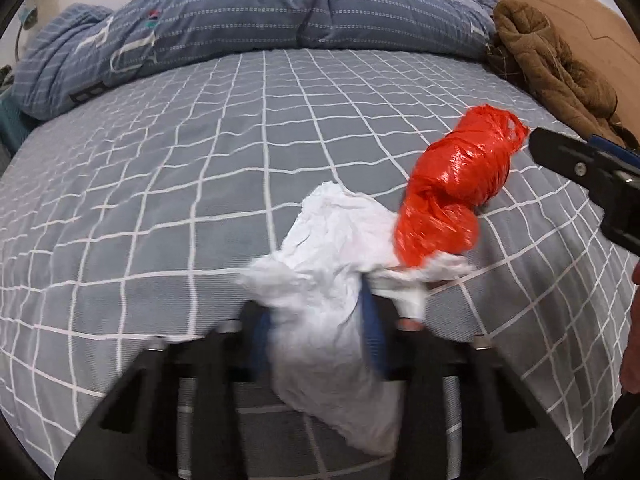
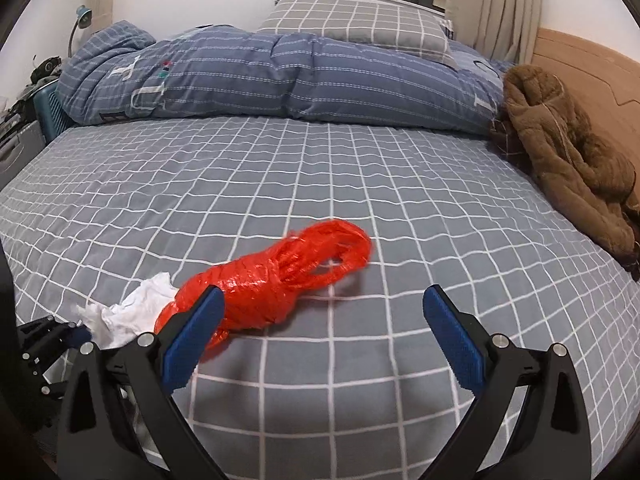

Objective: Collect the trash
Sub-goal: 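Grasp the white tissue with the left tool while the right tool grasps the red plastic bag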

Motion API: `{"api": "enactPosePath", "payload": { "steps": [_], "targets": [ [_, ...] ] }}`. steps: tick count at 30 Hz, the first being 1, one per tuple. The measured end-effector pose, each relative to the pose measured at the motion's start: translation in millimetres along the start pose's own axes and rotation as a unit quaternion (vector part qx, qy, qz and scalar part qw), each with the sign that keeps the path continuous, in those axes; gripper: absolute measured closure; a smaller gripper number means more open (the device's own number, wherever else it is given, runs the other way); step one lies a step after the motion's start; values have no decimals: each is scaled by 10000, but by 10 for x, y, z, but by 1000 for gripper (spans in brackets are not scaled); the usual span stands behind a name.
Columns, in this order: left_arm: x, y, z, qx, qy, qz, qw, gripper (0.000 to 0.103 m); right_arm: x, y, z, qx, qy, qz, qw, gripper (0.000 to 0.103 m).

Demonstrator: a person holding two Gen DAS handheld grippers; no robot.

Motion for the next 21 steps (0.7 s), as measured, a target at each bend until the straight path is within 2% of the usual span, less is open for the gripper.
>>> {"api": "enactPosePath", "payload": {
  "steps": [1,2,10,17,21],
  "targets": [
    [-22,-19,8,-15,-19,-62,10000,92,-30,21,14,1,-12,29,10000,8],
    [-43,-34,20,-20,-27,-71,10000,96,-71,46,29,12,-30,62,10000,8],
    [-296,-169,123,54,-157,-35,9999,98,-369,222,90,-17,-132,356,9993,8],
    [-455,-187,139,40,-344,-16,9994,98,-634,436,58,-272,-193,694,9970,27],
    [-468,-177,124,28,-376,-2,9993,98,-701,532,-2,-386,-231,680,9967,36]
  ]
}}
Point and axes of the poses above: each gripper's, at about its wrist camera, not at the fingertips, and y roughly the way its jaws point, x to its right, z to its top, the point moved 8 cm from there along y, roughly the way its jaws point, and after that the axes turned 15 degrees about -y, right-handed, at the moved point
